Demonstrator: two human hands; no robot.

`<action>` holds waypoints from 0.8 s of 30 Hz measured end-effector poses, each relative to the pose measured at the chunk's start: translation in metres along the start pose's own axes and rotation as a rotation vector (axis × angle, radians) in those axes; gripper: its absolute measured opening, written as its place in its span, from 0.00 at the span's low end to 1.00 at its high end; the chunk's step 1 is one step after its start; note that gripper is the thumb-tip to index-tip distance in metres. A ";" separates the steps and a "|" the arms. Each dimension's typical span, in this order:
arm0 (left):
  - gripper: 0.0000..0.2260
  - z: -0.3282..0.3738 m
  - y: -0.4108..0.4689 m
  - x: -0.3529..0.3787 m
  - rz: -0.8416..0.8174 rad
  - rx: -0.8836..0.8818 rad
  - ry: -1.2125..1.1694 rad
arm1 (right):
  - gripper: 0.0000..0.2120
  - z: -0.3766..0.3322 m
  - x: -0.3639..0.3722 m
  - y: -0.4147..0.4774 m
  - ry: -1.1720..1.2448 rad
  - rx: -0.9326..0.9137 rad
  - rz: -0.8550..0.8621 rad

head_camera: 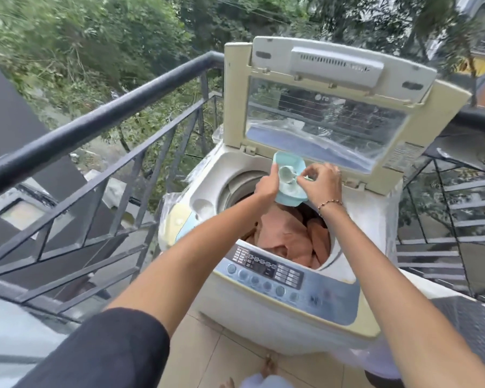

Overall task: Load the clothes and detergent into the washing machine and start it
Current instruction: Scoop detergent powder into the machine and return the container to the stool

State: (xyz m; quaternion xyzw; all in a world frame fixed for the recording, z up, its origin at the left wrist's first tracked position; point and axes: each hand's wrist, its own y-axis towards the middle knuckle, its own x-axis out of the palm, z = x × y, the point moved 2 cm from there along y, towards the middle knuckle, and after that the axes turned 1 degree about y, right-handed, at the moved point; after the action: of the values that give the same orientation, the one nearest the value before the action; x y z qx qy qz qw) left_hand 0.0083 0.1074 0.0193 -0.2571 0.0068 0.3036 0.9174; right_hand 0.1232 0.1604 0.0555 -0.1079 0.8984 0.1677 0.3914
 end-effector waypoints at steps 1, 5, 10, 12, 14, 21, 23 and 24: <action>0.35 -0.003 0.006 -0.003 0.003 -0.008 -0.017 | 0.05 -0.004 0.001 0.002 -0.013 -0.042 -0.007; 0.46 -0.032 0.055 -0.009 0.012 -0.042 -0.077 | 0.04 -0.015 0.005 0.004 -0.100 -0.187 0.012; 0.38 -0.028 0.040 -0.031 -0.029 -0.068 -0.155 | 0.04 -0.017 0.019 0.009 -0.162 -0.263 -0.047; 0.30 -0.018 0.030 -0.041 -0.067 -0.040 -0.165 | 0.04 -0.019 0.028 0.009 -0.156 -0.270 -0.086; 0.26 -0.016 0.037 -0.049 -0.085 -0.041 -0.159 | 0.05 -0.024 0.037 0.009 -0.117 -0.238 -0.110; 0.32 -0.016 0.072 -0.072 -0.252 -0.083 -0.131 | 0.05 -0.044 0.070 0.017 0.048 0.011 -0.111; 0.35 -0.014 0.079 -0.077 -0.321 -0.076 -0.097 | 0.05 -0.048 0.081 0.021 0.146 0.152 -0.091; 0.33 -0.012 0.080 -0.079 -0.348 -0.058 -0.077 | 0.06 -0.051 0.087 0.022 0.232 0.240 -0.084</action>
State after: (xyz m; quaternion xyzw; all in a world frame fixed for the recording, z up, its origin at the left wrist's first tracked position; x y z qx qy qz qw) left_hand -0.0994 0.1125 -0.0147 -0.2687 -0.0817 0.1501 0.9479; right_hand 0.0241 0.1556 0.0281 -0.1164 0.9458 0.0289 0.3017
